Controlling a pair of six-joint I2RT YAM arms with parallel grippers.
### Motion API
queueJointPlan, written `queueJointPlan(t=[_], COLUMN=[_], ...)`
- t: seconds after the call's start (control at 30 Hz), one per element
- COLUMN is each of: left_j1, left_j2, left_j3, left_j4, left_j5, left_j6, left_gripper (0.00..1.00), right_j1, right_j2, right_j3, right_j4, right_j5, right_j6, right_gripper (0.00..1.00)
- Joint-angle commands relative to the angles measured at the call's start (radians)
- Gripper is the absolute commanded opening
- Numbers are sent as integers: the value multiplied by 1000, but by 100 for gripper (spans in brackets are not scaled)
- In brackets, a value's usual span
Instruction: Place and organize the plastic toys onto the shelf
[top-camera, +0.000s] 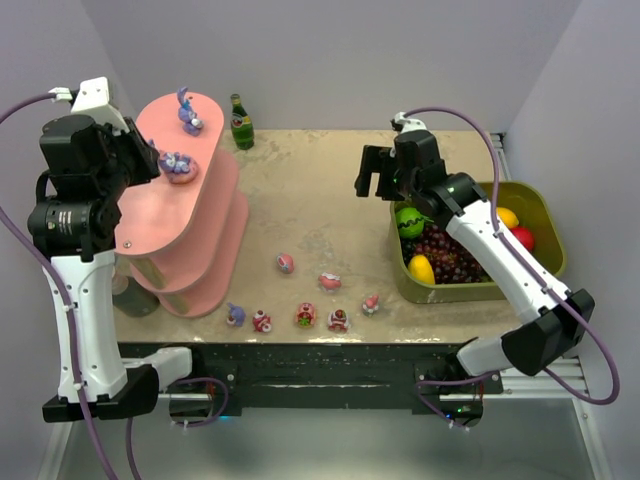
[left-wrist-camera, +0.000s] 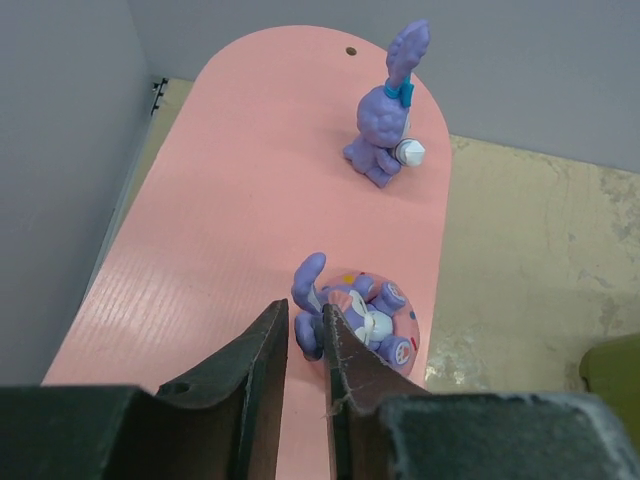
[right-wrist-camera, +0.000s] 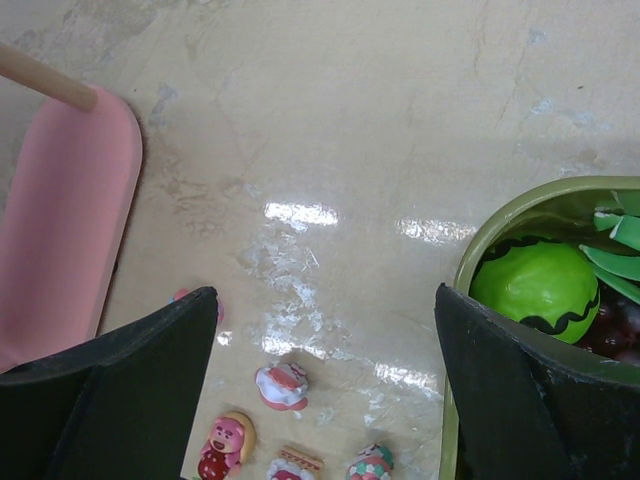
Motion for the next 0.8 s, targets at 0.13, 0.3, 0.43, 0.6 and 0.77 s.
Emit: queueJointPlan(t=[0.13,0.3,0.43,0.6,0.77], left_j1=[8,10,8,8,7], left_j2=[16,4,-10,-34,-63], left_j3=[33,48,70,90,103], left_j4=[-34,-31,-30,-22,9], left_j5=[-46,-60,-81,-83,-44], left_j6=[23,17,9,0,3], left_gripper=[41,56,72,88,92], right_j1=[-2,-2,-2,-2,8], right_j2=[-49,-51,-51,-60,-66], right_j3=[-6,-3,5,0,-32], right_j4=[22,21,18,38,96], right_j5=[-5,-5,-16,-56,-215], right_j6=[11,9,6,-26,-61], right_gripper=[93,93,94,98,99])
